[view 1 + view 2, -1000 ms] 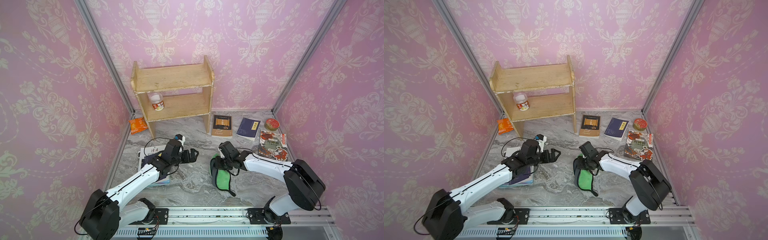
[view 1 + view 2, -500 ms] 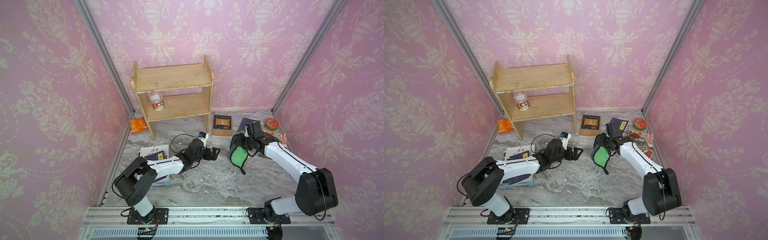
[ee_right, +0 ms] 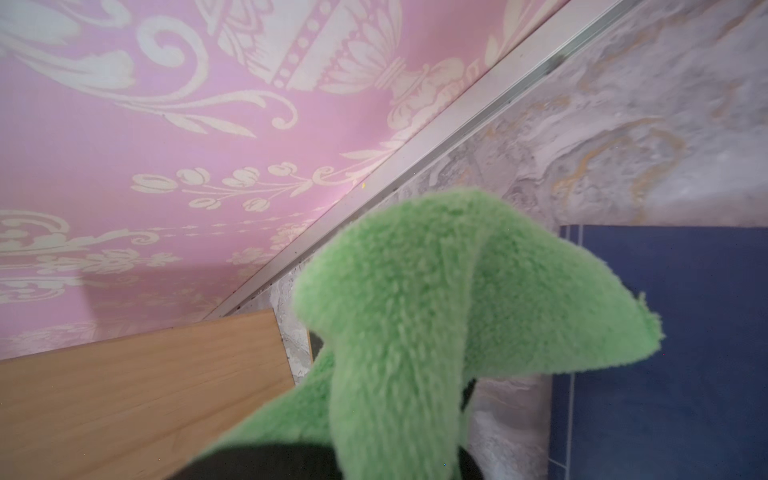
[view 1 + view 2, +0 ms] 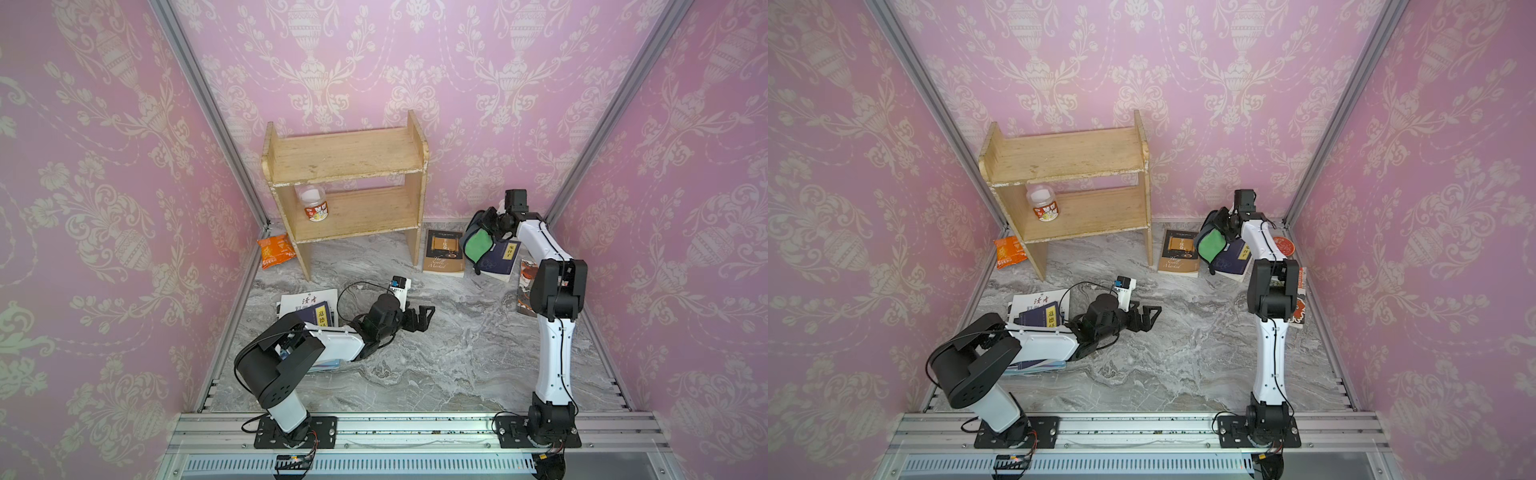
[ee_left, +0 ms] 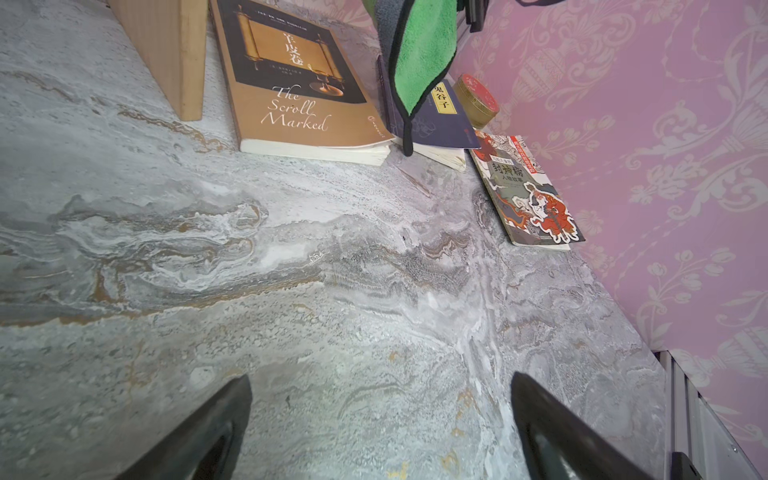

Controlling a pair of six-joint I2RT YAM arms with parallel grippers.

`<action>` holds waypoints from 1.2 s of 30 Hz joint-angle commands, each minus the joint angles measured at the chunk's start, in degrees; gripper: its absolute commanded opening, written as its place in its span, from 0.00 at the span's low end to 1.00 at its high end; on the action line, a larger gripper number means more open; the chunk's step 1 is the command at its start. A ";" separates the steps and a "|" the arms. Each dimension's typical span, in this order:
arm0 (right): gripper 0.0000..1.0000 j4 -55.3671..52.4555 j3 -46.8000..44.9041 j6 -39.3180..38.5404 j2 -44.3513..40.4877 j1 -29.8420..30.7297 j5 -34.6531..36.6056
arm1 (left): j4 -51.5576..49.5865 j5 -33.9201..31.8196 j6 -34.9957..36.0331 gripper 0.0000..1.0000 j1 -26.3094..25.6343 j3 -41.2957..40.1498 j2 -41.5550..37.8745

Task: Wipe the cover of the book
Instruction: Move the book to the center of the board.

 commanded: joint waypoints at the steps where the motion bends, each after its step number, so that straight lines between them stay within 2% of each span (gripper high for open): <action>1: 0.00 -7.50 14.73 0.17 6.78 0.77 -5.85 | 1.49 1.41 2.25 0.99 0.28 -1.49 1.97; 4: 0.00 -6.34 21.79 2.38 12.62 0.73 -8.00 | 4.01 3.50 0.89 0.99 1.58 -2.83 3.61; 12: 0.00 4.68 21.11 8.09 19.28 0.91 -13.47 | 8.37 6.72 -3.34 0.99 4.10 -4.56 6.66; 18: 0.00 5.13 21.58 8.92 22.60 1.09 -11.79 | 8.07 8.50 -5.40 0.99 4.65 -4.32 7.25; 22: 0.00 4.16 23.97 11.38 26.29 1.49 -13.34 | 5.80 8.58 -5.52 0.99 4.63 -3.72 6.50; 29: 0.00 -4.29 26.49 7.03 27.82 3.65 -15.80 | 1.93 8.55 -5.56 0.99 4.72 -2.49 5.43; 32: 0.00 -11.03 26.05 2.59 26.51 4.56 -16.91 | 1.83 8.68 -5.90 0.99 4.72 -2.70 5.19; 36: 0.00 -16.20 17.99 -4.75 20.32 6.35 -14.96 | 1.90 8.64 -6.50 0.99 4.72 -3.23 4.99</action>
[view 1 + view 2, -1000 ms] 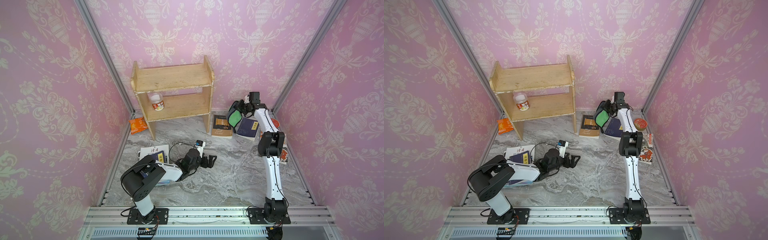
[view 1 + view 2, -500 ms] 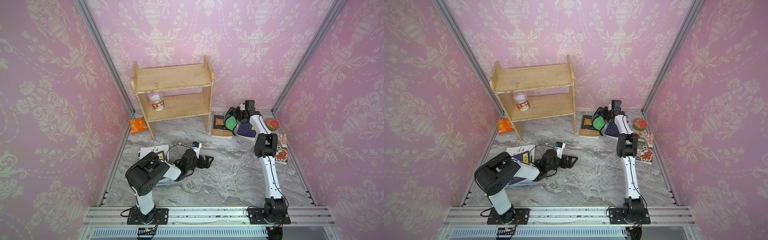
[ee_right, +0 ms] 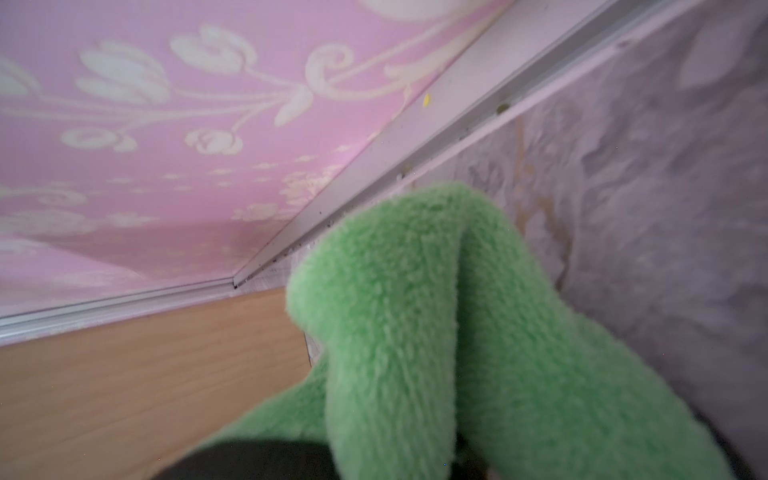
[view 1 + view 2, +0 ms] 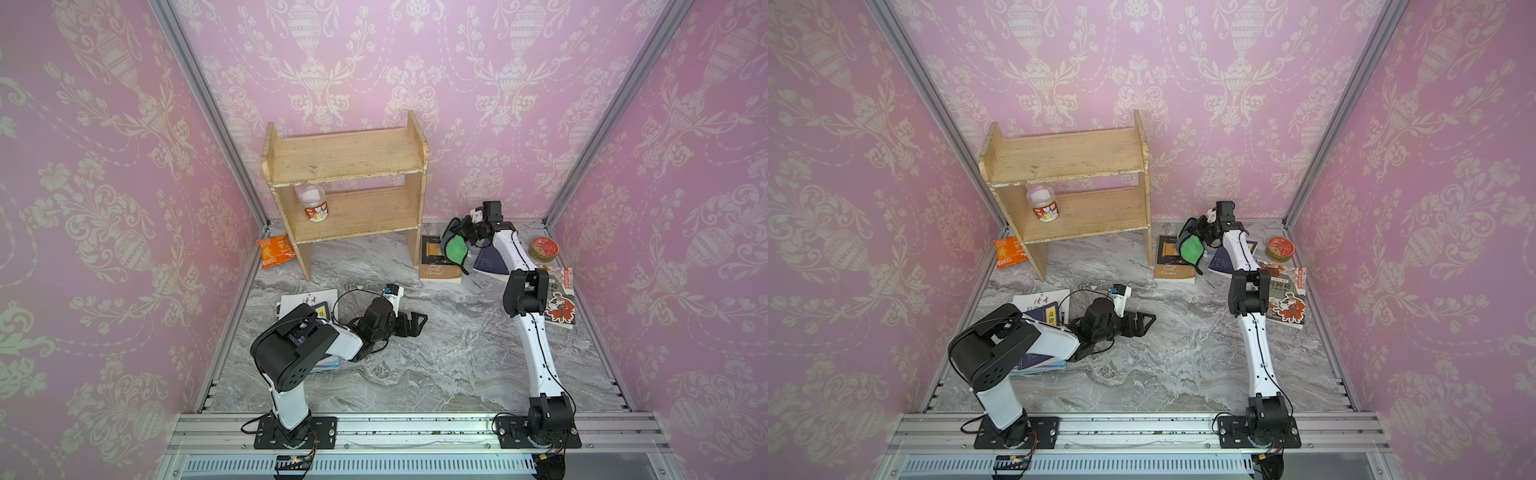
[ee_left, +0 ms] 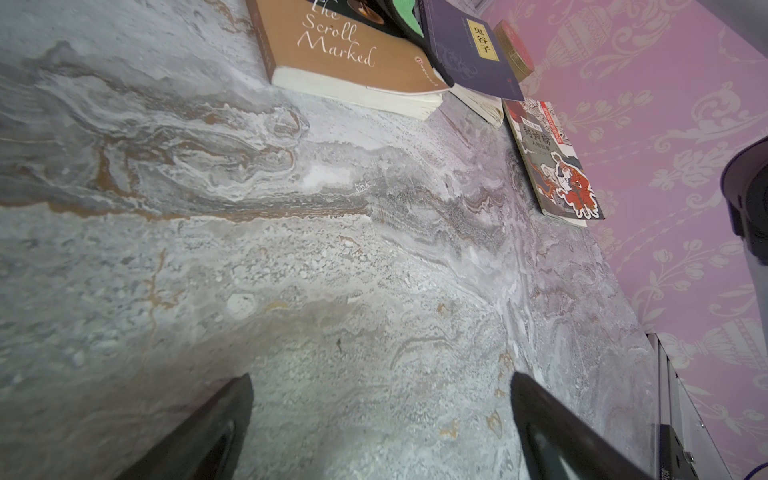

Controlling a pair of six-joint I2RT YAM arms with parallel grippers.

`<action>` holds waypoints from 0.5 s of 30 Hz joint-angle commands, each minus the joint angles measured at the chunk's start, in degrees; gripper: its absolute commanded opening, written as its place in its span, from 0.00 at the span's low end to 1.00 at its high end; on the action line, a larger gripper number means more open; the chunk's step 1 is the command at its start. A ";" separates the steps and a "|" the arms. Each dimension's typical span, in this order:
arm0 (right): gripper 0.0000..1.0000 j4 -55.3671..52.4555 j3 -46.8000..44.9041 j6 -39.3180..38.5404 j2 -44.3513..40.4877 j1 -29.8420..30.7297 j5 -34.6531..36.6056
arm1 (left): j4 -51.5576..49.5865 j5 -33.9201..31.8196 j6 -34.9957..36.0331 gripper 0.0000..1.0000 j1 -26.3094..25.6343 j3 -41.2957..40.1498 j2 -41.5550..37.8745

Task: Wipe the cover of the book
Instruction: Move the book to the center of the board.

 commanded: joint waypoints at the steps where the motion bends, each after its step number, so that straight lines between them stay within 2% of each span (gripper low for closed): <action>1: 0.00 -12.64 -8.39 -8.27 -4.31 2.99 1.11 | -2.56 0.86 -1.81 0.99 0.46 -0.11 -1.53; 5: 0.00 -12.93 -19.54 -13.32 -11.90 4.31 3.27 | -5.47 -1.04 -2.67 0.99 0.46 -0.86 -3.54; 9: 0.00 -8.73 -34.92 -15.59 -20.43 6.09 5.11 | -11.33 -2.81 -3.45 0.99 0.51 -1.58 -7.61; 12: 0.00 -6.12 -46.15 -14.88 -27.22 7.43 8.64 | -15.51 -1.91 -4.54 0.99 0.48 -1.11 -9.67; 15: 0.00 0.95 -60.37 -11.96 -35.42 8.38 9.14 | -15.43 0.01 -7.39 0.99 0.39 -1.58 -10.72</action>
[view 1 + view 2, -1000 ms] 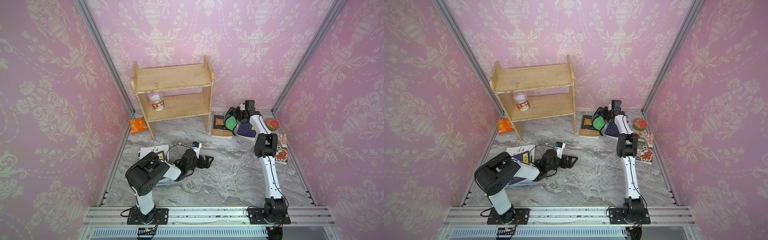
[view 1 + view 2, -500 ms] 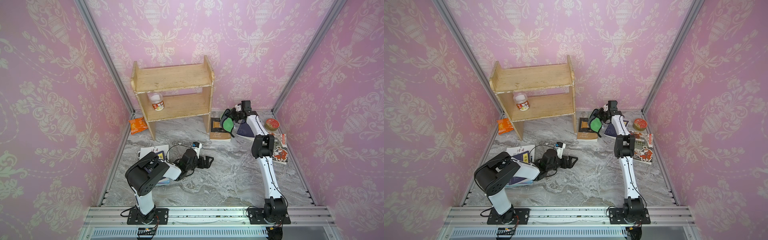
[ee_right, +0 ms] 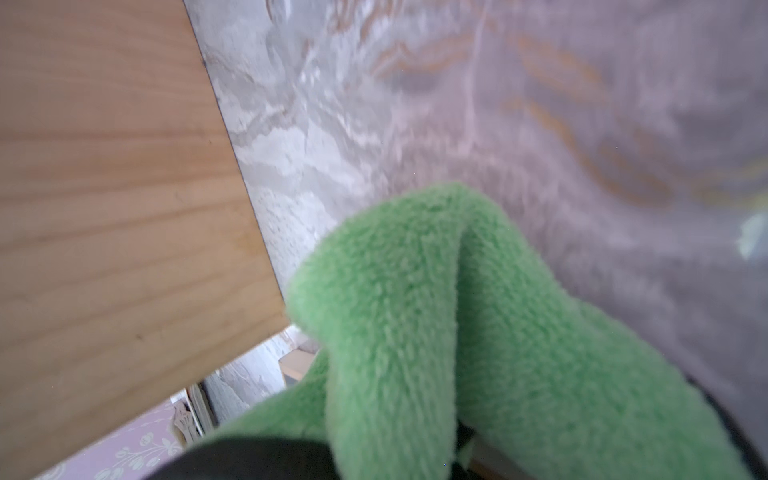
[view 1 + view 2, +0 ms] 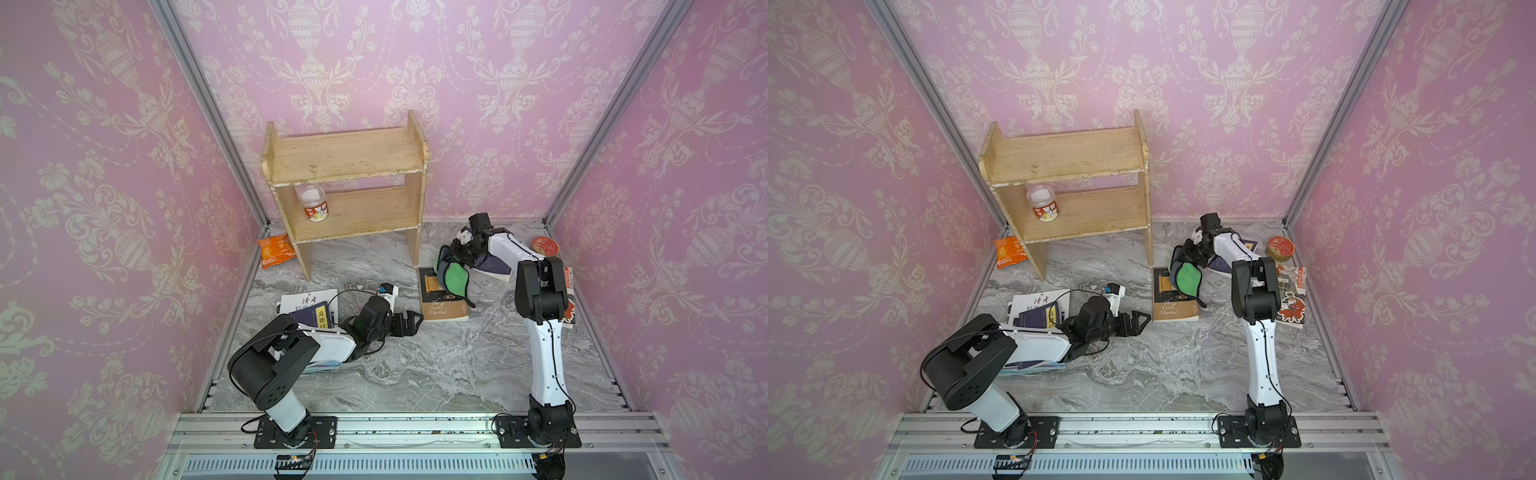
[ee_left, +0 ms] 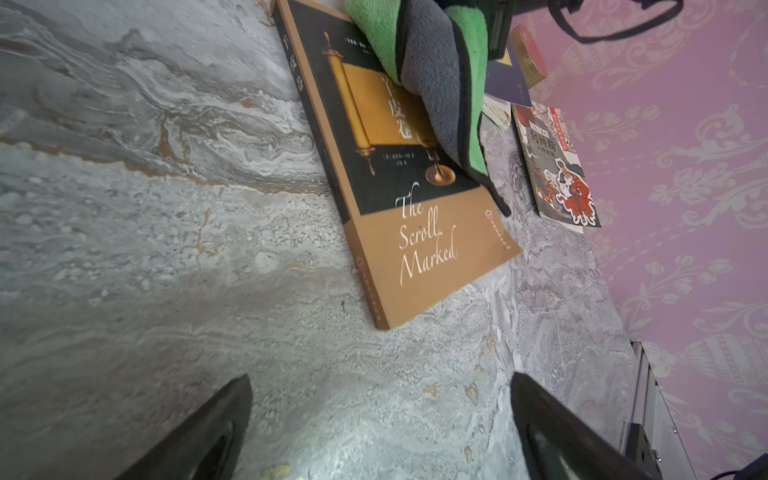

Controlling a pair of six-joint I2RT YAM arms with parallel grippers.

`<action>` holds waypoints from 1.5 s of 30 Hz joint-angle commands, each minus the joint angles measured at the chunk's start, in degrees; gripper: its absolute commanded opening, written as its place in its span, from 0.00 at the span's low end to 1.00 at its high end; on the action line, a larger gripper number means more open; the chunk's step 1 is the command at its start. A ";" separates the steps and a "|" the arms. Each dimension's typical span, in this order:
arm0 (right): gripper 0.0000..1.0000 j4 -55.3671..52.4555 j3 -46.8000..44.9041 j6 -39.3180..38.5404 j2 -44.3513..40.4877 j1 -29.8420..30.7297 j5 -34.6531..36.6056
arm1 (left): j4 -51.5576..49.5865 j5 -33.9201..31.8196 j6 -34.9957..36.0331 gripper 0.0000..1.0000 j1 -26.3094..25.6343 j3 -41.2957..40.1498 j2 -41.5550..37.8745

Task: Wipe the cover of the book
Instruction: Move the book to the center of the board, then pick up the book from the center of the board.

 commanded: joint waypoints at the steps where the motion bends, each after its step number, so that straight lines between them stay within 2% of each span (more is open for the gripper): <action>1: 0.00 2.75 -14.15 1.44 -6.36 2.25 2.84 | -3.18 1.66 -4.64 0.99 0.33 -1.11 -1.75; 4: 0.00 7.71 -24.69 3.03 -12.47 4.47 2.20 | -1.51 2.66 -7.74 0.99 -0.18 -2.65 -2.35; 7: 0.00 9.78 -30.90 6.12 -17.59 5.77 4.39 | -3.97 3.61 -9.82 0.99 -1.10 -3.01 -2.31; 10: 0.00 8.53 -34.84 6.30 -24.90 5.31 12.97 | -10.61 5.99 -10.63 0.99 -2.22 -1.73 -2.19; 13: 0.00 6.28 -40.74 6.26 -32.24 4.13 21.34 | -13.00 6.12 -11.60 0.99 -3.65 -2.63 -2.89; 16: 0.00 4.25 -44.95 6.21 -37.05 3.88 25.63 | -14.93 6.80 -12.70 0.99 -4.23 -3.42 -2.85; 27: 0.00 10.65 -63.49 8.41 -44.65 7.10 20.45 | -15.54 9.25 -16.39 0.99 -5.36 -1.18 2.71; 32: 0.00 15.79 -69.09 11.70 -45.09 10.64 16.26 | -8.42 13.62 -20.34 0.99 -6.14 -0.28 5.72; 36: 0.00 15.99 -69.73 12.41 -43.50 15.19 16.71 | -2.72 16.83 -22.63 1.00 -6.53 0.43 6.07; 41: 0.00 19.28 -71.06 13.83 -41.26 15.81 17.16 | 7.38 21.17 -27.70 0.97 -6.49 0.08 5.29; 45: 0.00 20.99 -70.74 14.85 -40.04 15.78 17.06 | 6.26 20.59 -28.11 0.90 -6.24 0.07 2.78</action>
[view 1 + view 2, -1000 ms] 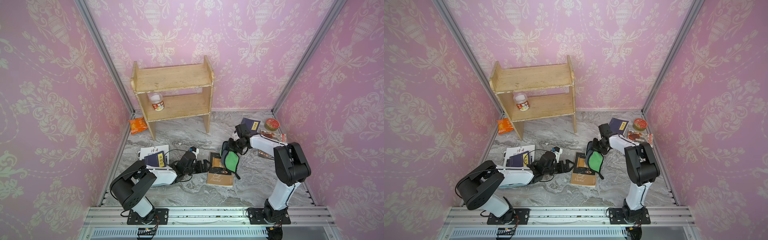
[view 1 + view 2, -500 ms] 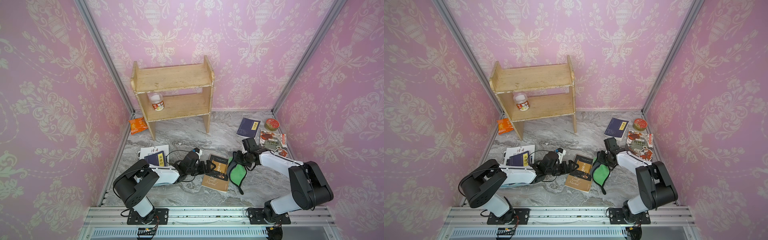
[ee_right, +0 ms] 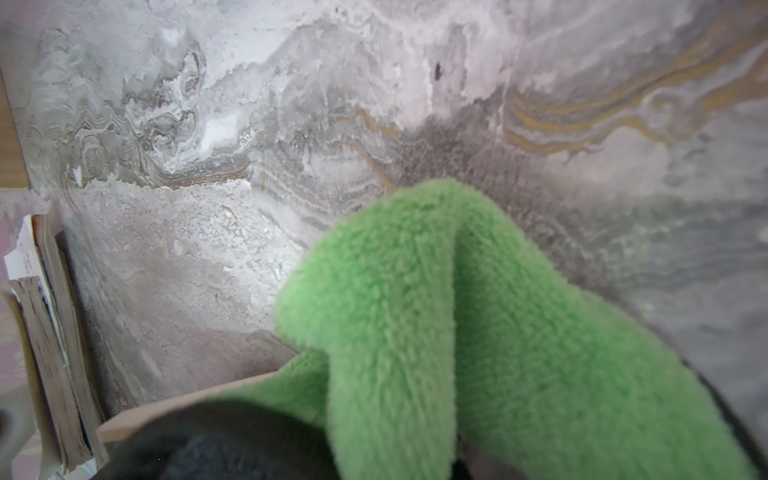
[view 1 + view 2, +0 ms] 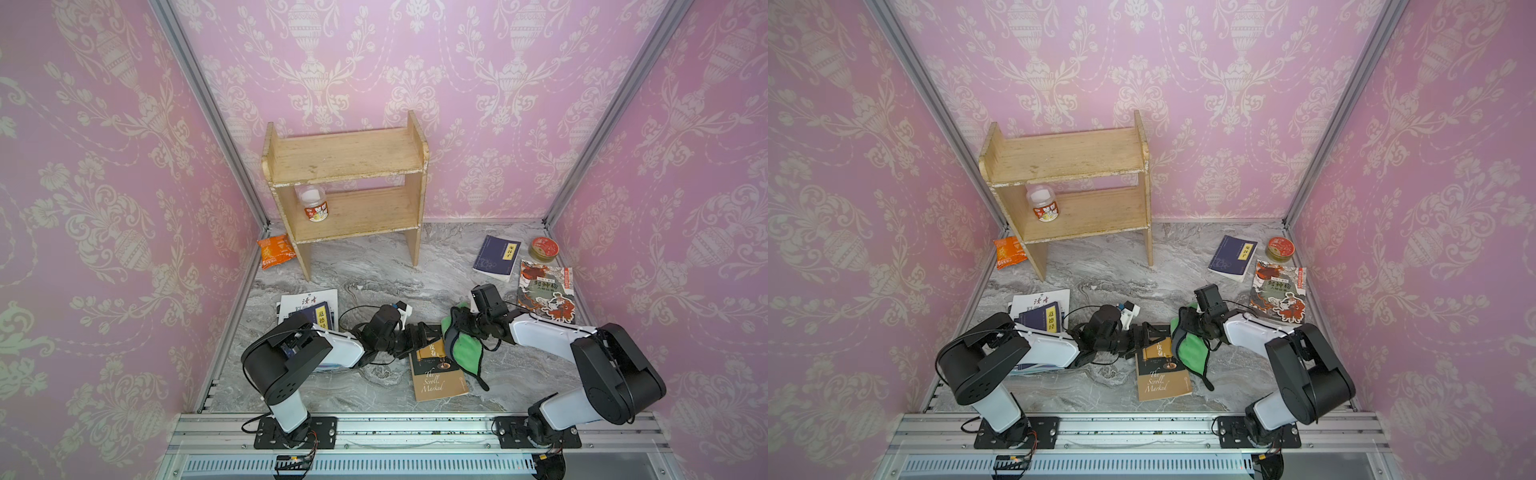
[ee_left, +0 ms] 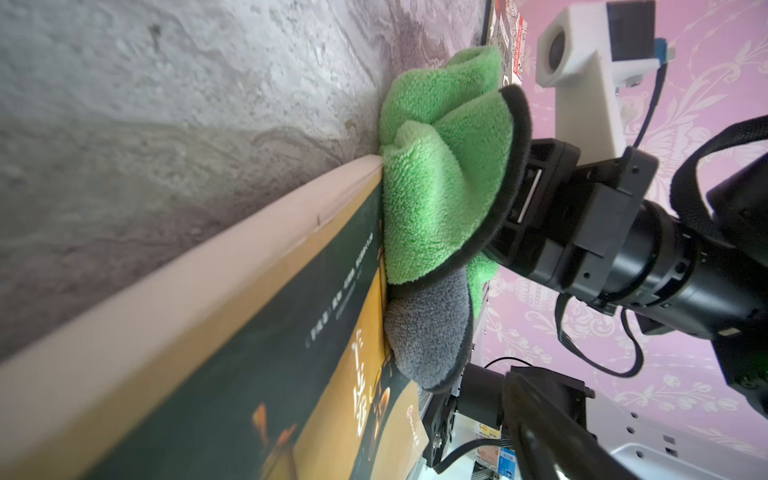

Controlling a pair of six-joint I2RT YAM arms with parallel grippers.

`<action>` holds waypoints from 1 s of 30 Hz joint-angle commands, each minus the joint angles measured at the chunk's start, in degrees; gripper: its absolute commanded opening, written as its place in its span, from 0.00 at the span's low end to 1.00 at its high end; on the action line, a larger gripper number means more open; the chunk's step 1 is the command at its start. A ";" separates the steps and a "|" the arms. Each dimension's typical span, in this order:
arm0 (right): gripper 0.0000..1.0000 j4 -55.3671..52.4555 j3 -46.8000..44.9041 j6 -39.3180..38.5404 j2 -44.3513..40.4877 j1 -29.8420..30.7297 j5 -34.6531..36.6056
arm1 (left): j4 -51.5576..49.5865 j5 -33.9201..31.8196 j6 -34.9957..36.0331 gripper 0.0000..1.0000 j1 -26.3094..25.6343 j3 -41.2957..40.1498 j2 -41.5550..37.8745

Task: Wipe the cover of the book
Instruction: Pick up the book from the center of the board.

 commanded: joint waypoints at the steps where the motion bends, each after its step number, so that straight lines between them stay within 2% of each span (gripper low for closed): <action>1: 0.00 -8.50 -3.59 2.09 5.08 1.25 -1.22 | 0.47 2.43 -1.73 0.87 -0.20 -0.25 -2.97; 6: 0.00 -9.98 -2.33 1.49 4.44 1.25 -0.32 | -10.63 0.94 2.05 0.79 2.88 -0.52 -8.49; 10: 0.00 -10.82 -1.52 1.34 3.48 0.98 0.17 | -14.53 1.97 4.19 0.60 5.12 0.39 -10.60; 13: 0.00 -10.56 -1.30 1.78 3.16 0.76 -0.72 | -13.84 3.28 3.66 0.50 5.15 0.80 -11.05; 25: 0.00 -10.47 -1.34 2.37 2.96 0.26 -0.73 | -22.93 2.63 7.18 0.43 7.41 -1.83 -18.73; 28: 0.00 -10.52 -0.86 2.47 3.39 0.24 -0.93 | -22.40 2.89 7.00 0.27 7.46 -1.84 -18.28; 30: 0.00 -10.59 -0.83 2.48 3.23 0.29 -0.97 | -21.26 2.90 6.61 0.23 7.41 -2.16 -17.75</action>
